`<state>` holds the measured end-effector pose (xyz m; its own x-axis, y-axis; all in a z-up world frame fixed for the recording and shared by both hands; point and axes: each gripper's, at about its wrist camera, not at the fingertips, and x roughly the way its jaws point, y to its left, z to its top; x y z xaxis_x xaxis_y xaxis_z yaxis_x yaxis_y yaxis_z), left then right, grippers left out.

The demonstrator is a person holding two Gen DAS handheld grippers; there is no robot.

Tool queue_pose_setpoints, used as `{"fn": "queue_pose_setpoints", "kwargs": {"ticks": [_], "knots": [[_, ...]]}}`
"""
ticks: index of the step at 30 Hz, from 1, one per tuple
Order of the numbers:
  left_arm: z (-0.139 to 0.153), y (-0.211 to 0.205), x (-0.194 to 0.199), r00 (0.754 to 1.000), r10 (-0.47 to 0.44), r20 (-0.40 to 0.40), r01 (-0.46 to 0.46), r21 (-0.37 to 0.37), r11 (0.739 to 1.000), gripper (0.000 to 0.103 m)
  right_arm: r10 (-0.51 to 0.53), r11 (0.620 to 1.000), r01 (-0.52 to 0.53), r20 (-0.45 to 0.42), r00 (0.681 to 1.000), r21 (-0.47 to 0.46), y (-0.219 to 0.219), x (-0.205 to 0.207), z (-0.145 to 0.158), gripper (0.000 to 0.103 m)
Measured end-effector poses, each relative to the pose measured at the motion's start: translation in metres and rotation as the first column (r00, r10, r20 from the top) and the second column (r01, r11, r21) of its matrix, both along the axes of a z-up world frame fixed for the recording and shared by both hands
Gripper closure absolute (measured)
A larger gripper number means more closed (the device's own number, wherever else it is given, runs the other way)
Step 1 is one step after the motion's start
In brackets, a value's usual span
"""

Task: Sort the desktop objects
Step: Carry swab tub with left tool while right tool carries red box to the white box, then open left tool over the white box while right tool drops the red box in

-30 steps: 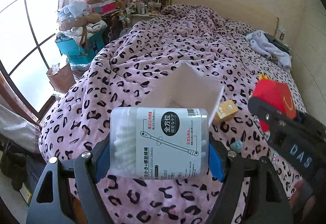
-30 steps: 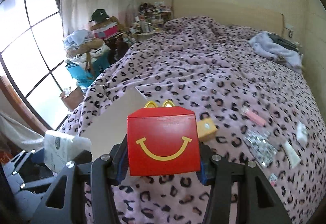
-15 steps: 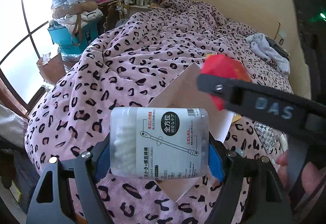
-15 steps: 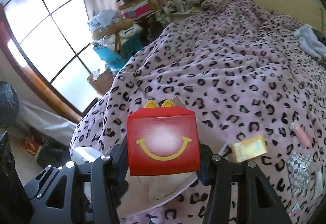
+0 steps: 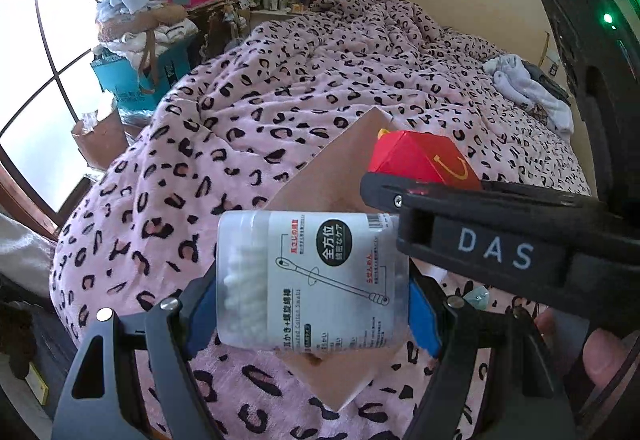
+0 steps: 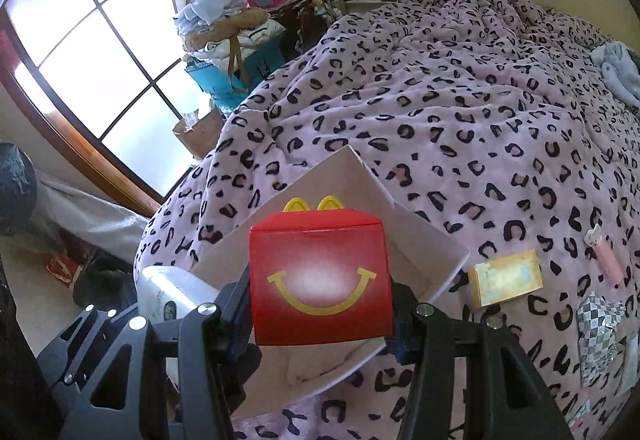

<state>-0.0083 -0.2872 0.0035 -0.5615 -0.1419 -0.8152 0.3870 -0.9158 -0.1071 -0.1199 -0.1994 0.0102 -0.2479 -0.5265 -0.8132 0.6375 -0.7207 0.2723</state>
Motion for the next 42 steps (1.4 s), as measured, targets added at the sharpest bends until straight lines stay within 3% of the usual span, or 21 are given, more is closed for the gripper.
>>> {"fn": "queue_pose_setpoints", "kwargs": {"ticks": [19,25,42], "knots": [[-0.021,-0.004,-0.010,0.999,-0.035,0.023,0.034,0.036,0.999,0.024,0.035,0.997,-0.035,-0.009,0.999,0.072,-0.013,-0.005,-0.012,0.049],[-0.014,-0.008,-0.007,0.999,-0.033,-0.010,0.033,0.045,0.998,0.015,0.040,0.995,-0.039,-0.003,0.999,0.091,-0.015,-0.006,-0.013,0.049],[0.007,-0.009,0.007,0.999,-0.015,-0.036,0.016,0.015,1.000,0.014,0.019,0.997,-0.020,0.018,1.000,0.070,-0.006,-0.003,0.004,0.049]]}}
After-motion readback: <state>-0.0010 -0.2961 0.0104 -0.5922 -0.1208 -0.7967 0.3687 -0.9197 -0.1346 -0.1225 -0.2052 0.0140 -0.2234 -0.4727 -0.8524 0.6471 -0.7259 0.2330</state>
